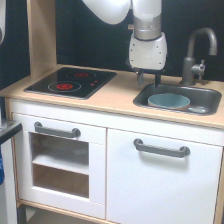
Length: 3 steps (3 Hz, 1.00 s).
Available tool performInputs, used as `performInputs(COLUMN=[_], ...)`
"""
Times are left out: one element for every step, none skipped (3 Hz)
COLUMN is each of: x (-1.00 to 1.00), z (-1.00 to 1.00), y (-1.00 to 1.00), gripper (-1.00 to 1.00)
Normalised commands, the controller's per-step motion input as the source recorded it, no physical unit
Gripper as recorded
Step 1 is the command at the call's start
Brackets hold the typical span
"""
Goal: Place the pot in the sink
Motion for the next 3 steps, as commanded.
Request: performInputs(x=[-0.28,-0.30,-0.32], z=[0.54,0.56,0.52], y=[-0.09,-0.08,-0.06], gripper=[1.00,1.00,1.00])
